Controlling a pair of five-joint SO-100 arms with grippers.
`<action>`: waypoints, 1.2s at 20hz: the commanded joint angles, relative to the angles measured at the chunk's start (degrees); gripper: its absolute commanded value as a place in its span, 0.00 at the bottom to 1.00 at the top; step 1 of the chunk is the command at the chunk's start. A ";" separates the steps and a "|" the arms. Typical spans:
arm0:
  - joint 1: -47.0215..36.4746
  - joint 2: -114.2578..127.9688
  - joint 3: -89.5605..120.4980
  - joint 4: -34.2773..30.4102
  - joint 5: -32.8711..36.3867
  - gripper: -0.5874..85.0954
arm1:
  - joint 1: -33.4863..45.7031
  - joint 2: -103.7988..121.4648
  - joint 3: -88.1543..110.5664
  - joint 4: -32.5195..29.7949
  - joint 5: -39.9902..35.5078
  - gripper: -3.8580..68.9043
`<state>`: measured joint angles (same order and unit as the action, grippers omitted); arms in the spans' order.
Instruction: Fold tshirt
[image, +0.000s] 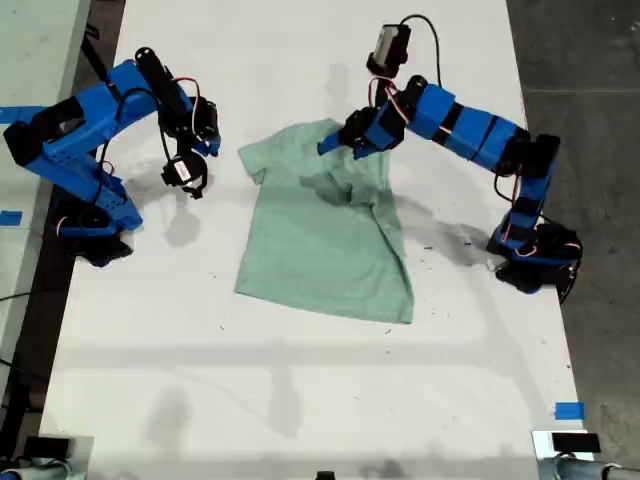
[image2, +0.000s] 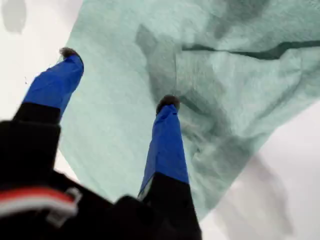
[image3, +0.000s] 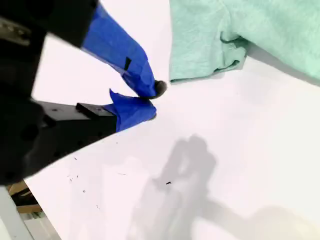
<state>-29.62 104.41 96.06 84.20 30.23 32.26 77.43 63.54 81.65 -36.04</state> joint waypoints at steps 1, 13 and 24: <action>1.76 0.62 -1.76 1.05 -0.97 0.02 | 1.05 11.60 5.71 4.04 -1.32 0.34; -7.65 -22.41 -22.76 0.97 13.89 0.40 | -3.52 25.66 24.26 0.53 2.46 0.30; -11.34 -51.59 -28.92 -10.46 17.31 0.10 | -4.31 37.97 34.10 0.18 4.57 0.26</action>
<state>-40.25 55.11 70.49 74.88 46.85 28.65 111.18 97.29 83.67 -32.26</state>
